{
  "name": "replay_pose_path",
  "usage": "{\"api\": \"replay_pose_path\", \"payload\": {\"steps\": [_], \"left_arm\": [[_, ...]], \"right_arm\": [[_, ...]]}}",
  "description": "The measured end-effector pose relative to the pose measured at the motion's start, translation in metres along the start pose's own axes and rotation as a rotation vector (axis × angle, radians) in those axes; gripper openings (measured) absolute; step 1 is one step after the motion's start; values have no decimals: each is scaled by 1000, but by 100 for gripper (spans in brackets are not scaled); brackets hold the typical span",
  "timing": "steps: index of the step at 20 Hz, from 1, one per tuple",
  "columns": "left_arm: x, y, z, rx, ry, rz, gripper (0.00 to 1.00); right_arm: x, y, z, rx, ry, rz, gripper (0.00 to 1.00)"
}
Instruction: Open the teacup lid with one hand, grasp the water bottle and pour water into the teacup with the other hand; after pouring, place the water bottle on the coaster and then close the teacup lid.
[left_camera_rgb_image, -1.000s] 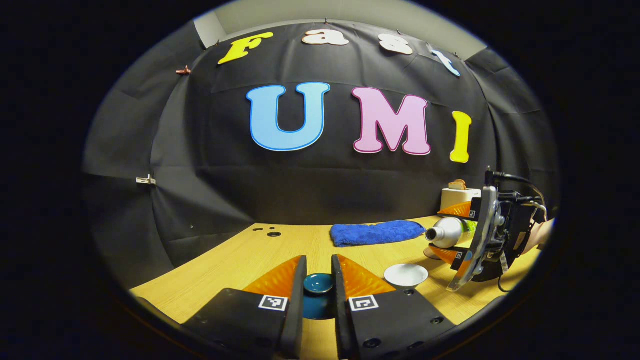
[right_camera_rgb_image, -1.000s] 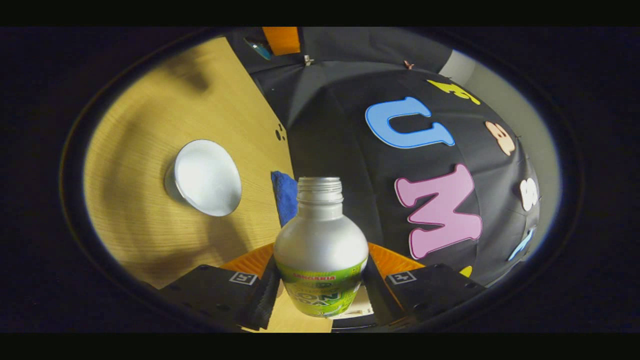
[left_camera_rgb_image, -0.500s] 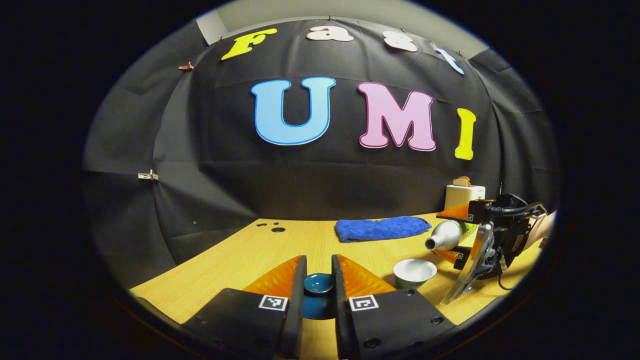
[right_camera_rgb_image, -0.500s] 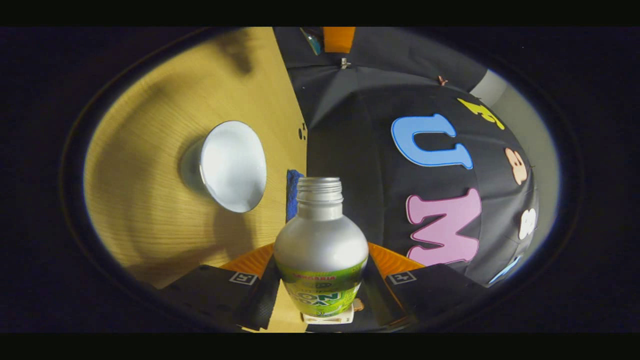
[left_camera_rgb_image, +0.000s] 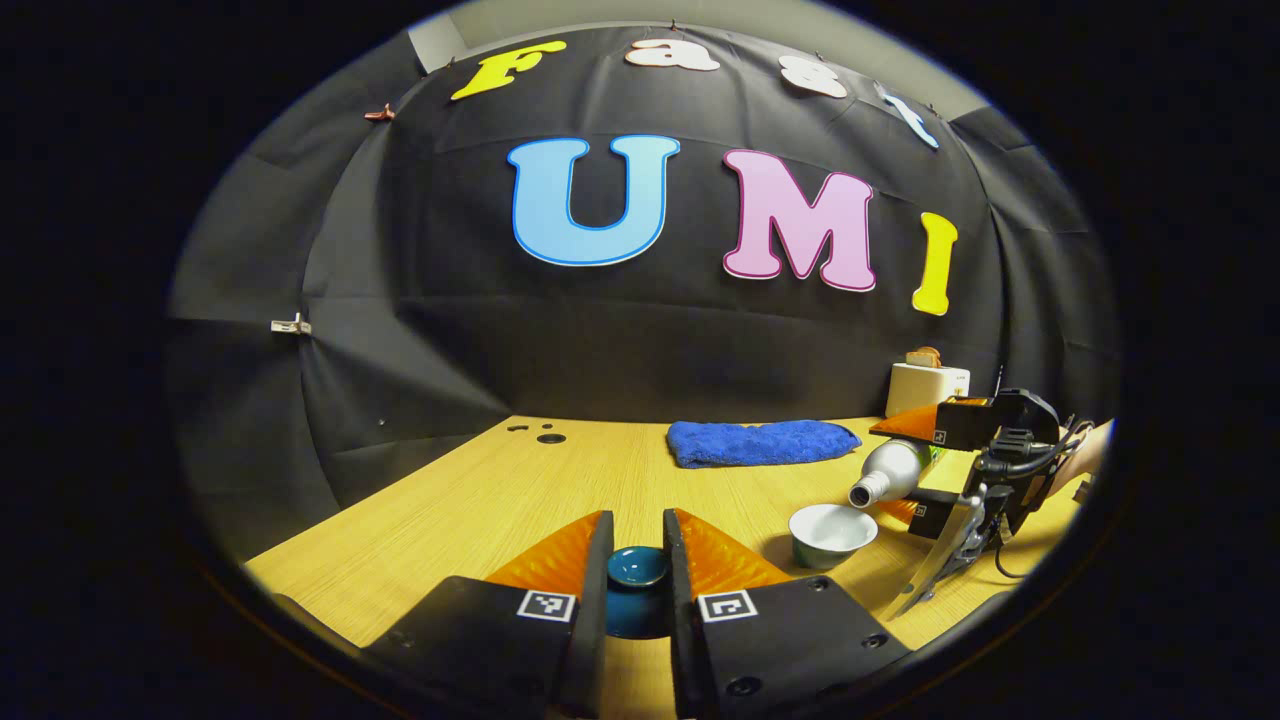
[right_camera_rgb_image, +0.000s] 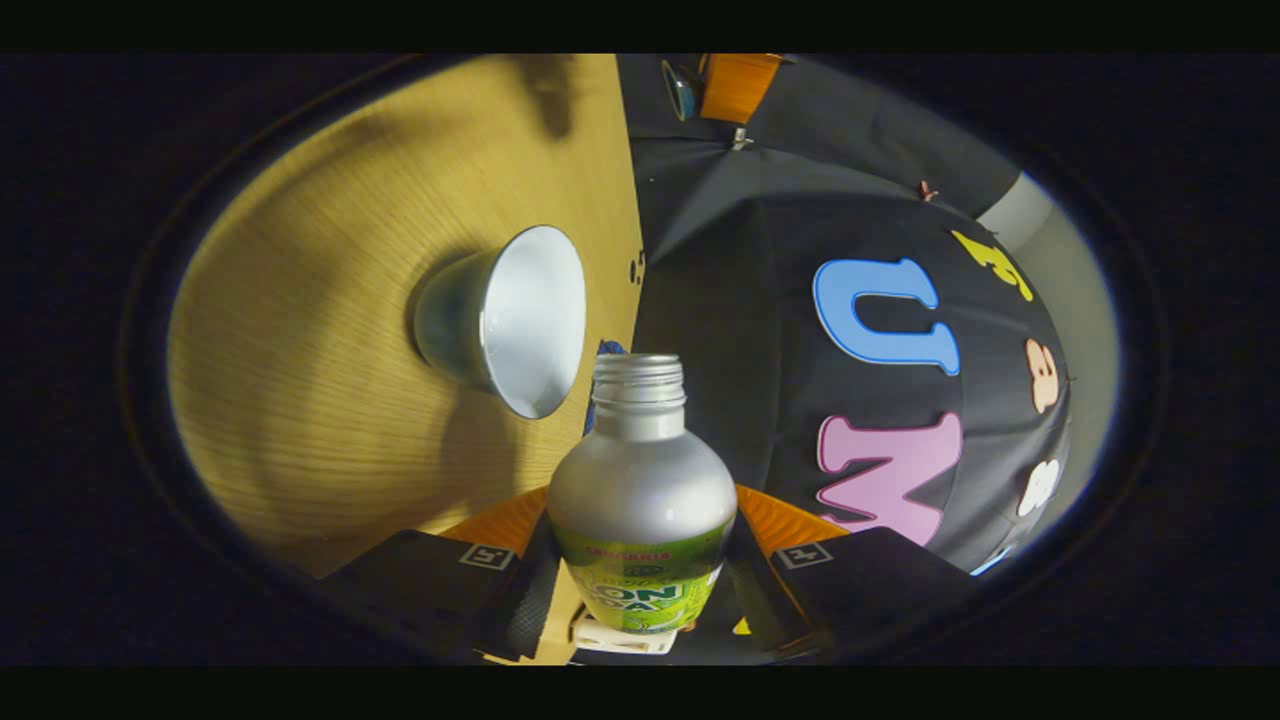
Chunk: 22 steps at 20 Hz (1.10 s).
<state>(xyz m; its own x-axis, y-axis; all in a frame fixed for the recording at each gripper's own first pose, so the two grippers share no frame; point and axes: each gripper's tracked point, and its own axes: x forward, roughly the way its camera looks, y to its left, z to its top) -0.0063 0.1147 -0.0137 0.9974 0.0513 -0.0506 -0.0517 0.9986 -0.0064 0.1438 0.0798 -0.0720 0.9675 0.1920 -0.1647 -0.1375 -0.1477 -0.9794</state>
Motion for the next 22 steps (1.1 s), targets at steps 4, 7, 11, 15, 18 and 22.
{"api": "replay_pose_path", "payload": {"steps": [4, 7, 11, 15, 18, 22], "left_arm": [[0, -1, -4, -10, 10, -7, 31], [-1, 0, -5, -11, 14, -5, 31], [0, -5, -7, -17, 25, -22, 31], [-1, -1, -9, -10, 33, -17, 31], [-2, 2, -8, -6, 32, -8, 30], [-3, -1, -9, -9, 31, -17, 30]], "right_arm": [[2, -4, 0, -67, -22, -2, 78], [1, -6, 0, -89, -23, -13, 79], [3, -5, -6, -132, -16, -5, 79], [2, -8, -6, -181, -21, -25, 78], [4, -8, -4, -229, -28, -39, 78], [5, -9, -4, -238, -26, -44, 78]]}}
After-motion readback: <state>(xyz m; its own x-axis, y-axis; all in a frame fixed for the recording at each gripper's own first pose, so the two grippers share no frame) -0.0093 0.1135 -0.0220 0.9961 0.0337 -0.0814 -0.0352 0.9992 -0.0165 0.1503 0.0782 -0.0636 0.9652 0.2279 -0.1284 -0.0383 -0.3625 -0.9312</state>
